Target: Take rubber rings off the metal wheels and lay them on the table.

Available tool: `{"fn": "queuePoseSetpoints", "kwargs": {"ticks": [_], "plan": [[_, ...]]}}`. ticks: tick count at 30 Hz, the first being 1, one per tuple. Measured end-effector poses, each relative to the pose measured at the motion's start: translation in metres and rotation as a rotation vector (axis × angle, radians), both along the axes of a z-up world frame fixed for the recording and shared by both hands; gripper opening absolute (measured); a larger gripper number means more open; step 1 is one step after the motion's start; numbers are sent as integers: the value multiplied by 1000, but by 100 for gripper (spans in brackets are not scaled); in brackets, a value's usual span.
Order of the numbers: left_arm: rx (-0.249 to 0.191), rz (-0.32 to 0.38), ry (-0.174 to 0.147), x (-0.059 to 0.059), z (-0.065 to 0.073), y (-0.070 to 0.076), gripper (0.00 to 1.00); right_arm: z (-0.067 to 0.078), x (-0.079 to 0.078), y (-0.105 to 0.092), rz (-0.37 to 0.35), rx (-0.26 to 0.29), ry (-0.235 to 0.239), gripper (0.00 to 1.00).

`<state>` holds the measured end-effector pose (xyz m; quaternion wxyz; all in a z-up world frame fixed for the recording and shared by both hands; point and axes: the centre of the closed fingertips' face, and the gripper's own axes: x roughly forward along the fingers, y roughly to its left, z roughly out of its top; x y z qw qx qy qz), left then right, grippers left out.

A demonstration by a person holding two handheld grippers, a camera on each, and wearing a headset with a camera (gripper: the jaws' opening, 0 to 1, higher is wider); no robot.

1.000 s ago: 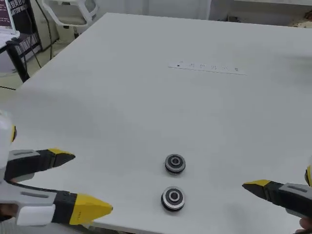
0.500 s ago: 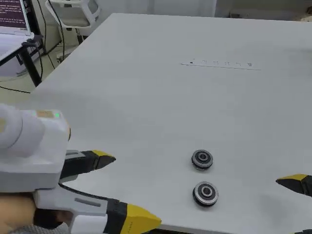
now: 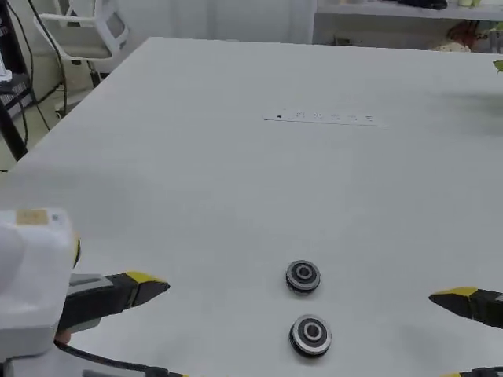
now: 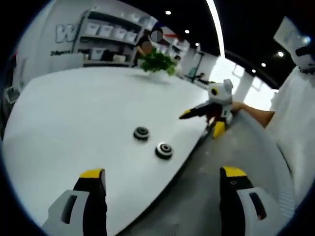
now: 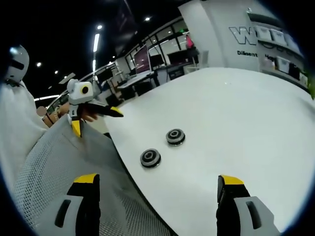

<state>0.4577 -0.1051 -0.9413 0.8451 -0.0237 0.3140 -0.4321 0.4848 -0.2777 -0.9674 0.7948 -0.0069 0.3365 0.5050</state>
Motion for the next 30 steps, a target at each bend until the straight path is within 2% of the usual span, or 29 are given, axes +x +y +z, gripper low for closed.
{"fn": "queuePoseSetpoints", "kwargs": {"ticks": [1,3,5,7,9,11,24,26,27,28,30], "plan": [[15,14,-20,2,1,3,98,0,0,1,4,4,2,99],[15,37,-43,5,4,5,98,-1,-4,4,29,6,4,99],[-17,49,-58,7,10,4,98,-4,-6,5,47,-3,2,97],[-32,50,-53,6,11,3,96,-4,-7,3,54,-14,-5,93],[-18,48,-47,5,9,3,95,-1,-6,3,53,-4,-20,93],[2,45,-54,5,8,3,95,1,-4,3,47,11,-22,91],[-39,14,-48,3,11,-3,95,-3,-2,-1,50,-21,-33,86],[-31,-4,-46,2,11,-4,95,0,0,-1,45,-18,-47,84],[-12,-14,-51,2,10,-4,95,3,4,-3,43,-26,-78,81],[17,-31,-72,3,10,-3,95,5,7,-5,38,-33,-102,77],[45,-66,-102,3,12,-4,94,10,11,-7,25,-29,-116,70]]}}
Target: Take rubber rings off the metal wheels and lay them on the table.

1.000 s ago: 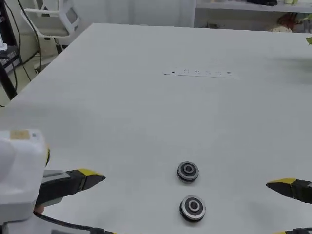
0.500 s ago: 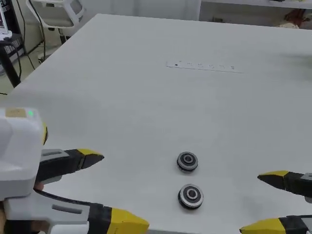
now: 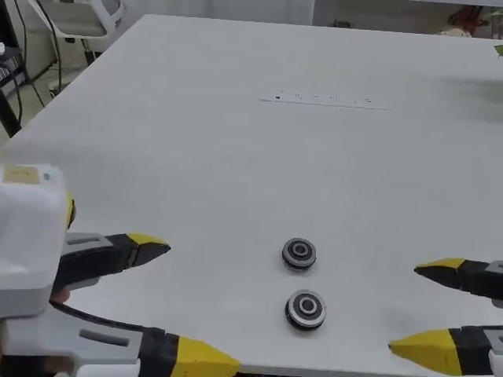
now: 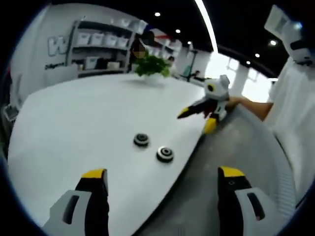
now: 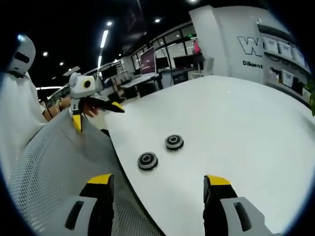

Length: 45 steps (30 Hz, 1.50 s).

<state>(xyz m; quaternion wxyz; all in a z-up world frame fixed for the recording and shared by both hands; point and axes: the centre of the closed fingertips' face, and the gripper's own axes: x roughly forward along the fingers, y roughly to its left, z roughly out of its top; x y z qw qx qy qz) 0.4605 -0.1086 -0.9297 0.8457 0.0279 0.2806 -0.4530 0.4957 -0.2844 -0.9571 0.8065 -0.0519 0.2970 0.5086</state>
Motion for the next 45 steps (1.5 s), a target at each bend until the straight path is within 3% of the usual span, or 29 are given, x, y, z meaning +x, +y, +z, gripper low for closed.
{"fn": "queuePoseSetpoints", "kwargs": {"ticks": [3,6,10,16,21,24,26,29,30,32,33,35,37,39,41,45], "plan": [[60,-80,-21,-1,1,-4,91,12,4,0,-6,25,-29,64],[103,-138,-35,0,3,-8,88,27,6,6,36,26,-58,59],[120,-183,-84,15,17,-18,88,43,16,19,84,20,-118,55],[124,-239,-171,45,44,-34,86,63,31,46,177,30,-185,48],[40,-272,-245,69,66,-58,79,68,37,67,238,36,-207,47],[-24,-253,-275,85,71,-68,74,62,38,74,250,46,-198,46],[-91,-232,-300,89,74,-81,71,54,36,75,248,62,-187,45],[-181,-187,-294,92,68,-90,63,41,32,75,231,104,-152,43],[-190,-183,-294,92,63,-91,61,34,29,74,228,109,-125,43],[-179,-160,-294,91,48,-90,56,21,22,69,245,66,-78,41],[-173,-160,-288,90,41,-90,55,13,20,67,257,36,-82,41],[-181,-142,-231,85,28,-87,52,1,17,65,263,16,-61,41],[-175,-158,-216,80,19,-88,49,-10,12,63,280,-10,-28,40],[-138,-174,-199,78,7,-89,45,-21,9,61,286,-40,-11,38],[-118,-199,-172,74,-2,-91,42,-28,6,62,297,-64,-9,37],[-85,-240,-170,65,-12,-96,40,-36,8,61,286,-75,-24,34]]}}
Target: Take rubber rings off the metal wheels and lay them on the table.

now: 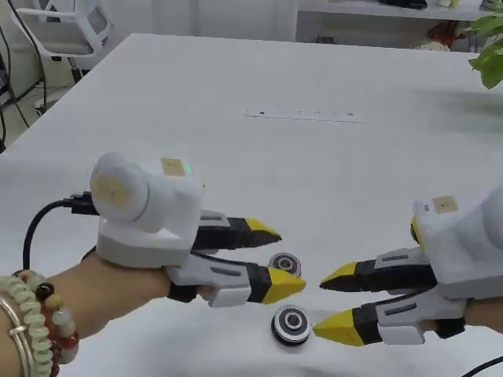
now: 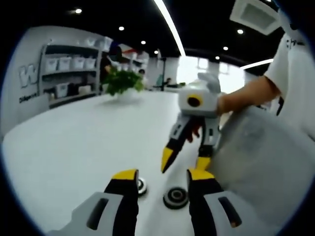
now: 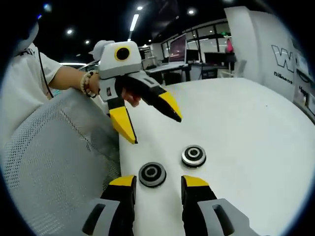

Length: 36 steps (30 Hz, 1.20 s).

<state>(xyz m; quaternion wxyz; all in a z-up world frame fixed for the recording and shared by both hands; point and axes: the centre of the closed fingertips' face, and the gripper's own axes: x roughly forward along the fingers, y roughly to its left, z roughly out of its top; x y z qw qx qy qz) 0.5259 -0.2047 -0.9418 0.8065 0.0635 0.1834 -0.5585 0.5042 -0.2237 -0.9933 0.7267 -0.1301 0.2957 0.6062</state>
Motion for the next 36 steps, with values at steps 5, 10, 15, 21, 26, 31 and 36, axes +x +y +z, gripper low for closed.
{"fn": "queuePoseSetpoints", "kwargs": {"ticks": [5,10,15,21,26,31,36], "plan": [[92,-88,34,-16,-24,-3,35,-9,-4,4,9,5,36,33],[118,-121,57,-23,-37,-8,33,-17,-12,6,60,-34,19,31],[187,-147,32,-25,-50,-9,25,-18,-10,10,75,-48,-28,29],[224,-156,23,-25,-59,-8,20,-24,-12,8,89,-73,-24,27],[241,-167,-25,-23,-60,-10,18,-26,-14,10,100,-82,-29,27],[226,-160,-19,-22,-59,-13,14,-25,-9,12,84,-78,-56,24],[220,-144,-15,-20,-58,-11,14,-24,-5,13,74,-73,-67,22]]}}
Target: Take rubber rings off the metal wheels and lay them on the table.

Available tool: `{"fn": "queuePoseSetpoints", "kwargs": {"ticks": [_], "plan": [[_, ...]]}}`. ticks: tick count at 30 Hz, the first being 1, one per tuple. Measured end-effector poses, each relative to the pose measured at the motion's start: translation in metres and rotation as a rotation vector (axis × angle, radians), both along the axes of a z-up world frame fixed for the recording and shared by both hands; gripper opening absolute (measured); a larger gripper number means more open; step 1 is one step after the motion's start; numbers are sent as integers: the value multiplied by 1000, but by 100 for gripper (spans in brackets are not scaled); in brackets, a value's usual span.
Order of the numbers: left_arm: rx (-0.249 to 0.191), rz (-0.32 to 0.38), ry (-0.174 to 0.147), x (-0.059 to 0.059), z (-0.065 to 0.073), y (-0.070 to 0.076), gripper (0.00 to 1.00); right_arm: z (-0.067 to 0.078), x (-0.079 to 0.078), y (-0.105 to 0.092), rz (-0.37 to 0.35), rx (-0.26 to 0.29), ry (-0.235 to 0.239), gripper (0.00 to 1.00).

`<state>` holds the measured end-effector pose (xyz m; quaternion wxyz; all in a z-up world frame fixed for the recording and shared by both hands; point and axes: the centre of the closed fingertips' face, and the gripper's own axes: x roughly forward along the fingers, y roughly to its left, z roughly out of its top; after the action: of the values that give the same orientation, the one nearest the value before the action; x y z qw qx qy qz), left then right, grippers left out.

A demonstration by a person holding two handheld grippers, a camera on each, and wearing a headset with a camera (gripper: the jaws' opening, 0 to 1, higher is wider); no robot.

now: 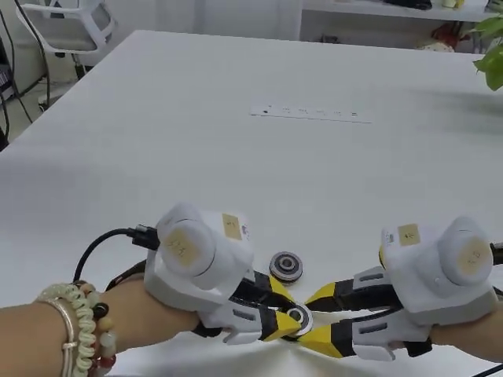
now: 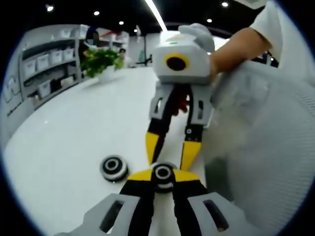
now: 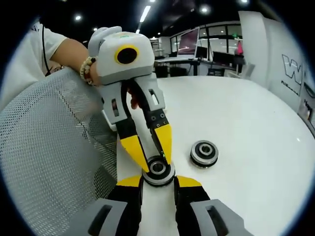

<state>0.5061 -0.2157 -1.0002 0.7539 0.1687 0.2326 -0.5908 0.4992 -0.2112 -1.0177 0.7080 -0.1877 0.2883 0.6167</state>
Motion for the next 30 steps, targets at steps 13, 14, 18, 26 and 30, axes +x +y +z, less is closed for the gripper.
{"fn": "queuePoseSetpoints", "kwargs": {"ticks": [13,14,18,26,30], "plan": [[-5,39,0,6,-1,5,14,-2,5,-8,-21,-40,-12,0],[-3,39,-1,5,-1,5,14,-2,4,-7,-16,-42,-9,1],[-4,41,-1,6,-1,6,14,0,0,-6,-18,-30,15,15],[-5,42,0,7,-2,6,14,3,6,8,-29,11,-11,23],[-5,44,2,7,-2,6,14,2,6,0,-18,-16,-11,18]]}}
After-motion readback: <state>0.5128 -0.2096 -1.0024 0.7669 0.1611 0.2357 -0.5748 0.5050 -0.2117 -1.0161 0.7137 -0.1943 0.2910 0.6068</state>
